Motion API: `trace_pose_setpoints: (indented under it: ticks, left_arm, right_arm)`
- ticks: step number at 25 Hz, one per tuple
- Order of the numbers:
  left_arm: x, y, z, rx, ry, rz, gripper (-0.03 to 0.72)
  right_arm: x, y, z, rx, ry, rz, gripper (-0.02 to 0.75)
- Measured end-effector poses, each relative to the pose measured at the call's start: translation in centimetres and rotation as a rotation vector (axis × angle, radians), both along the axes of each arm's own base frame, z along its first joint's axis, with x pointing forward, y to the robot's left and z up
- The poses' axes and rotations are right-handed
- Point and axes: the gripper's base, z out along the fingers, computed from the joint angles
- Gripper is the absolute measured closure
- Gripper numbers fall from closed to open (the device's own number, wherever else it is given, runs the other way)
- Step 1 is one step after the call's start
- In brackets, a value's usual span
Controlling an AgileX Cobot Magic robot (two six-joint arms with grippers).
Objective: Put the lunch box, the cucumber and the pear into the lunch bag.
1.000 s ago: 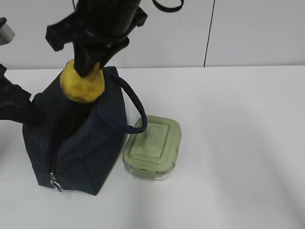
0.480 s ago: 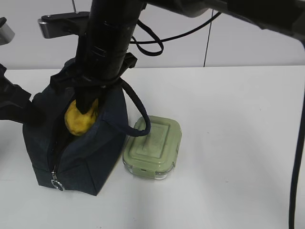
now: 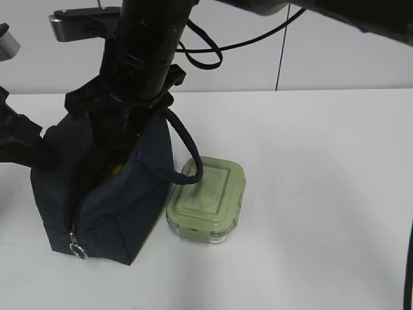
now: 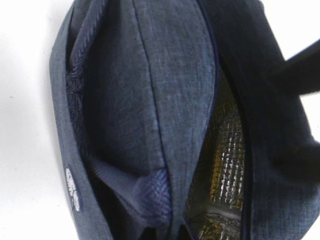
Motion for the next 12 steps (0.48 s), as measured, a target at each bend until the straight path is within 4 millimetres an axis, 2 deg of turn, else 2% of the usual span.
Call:
trace_pose_setpoints:
  ticks: [2,7,10,12]
  left_arm:
    - [0.0,0.0,0.0,0.0,0.0,0.0,0.687]
    - [0.0,0.0,0.0,0.0,0.0,0.0,0.687]
    - [0.0,0.0,0.0,0.0,0.0,0.0,0.687]
    - [0.0,0.0,0.0,0.0,0.0,0.0,0.687]
  right_arm:
    - [0.1,-0.8,1.0,-0.025,-0.045,-0.044,0.269]
    - [1.1,-4.5,3.7,-0.019,-0.093,-0.171,0.269]
    - [1.6,-6.7,4.1,-0.018,-0.078,-0.225,0.269]
    - [2.0,-8.3,3.3,-0.04,-0.048,-0.264,0.279]
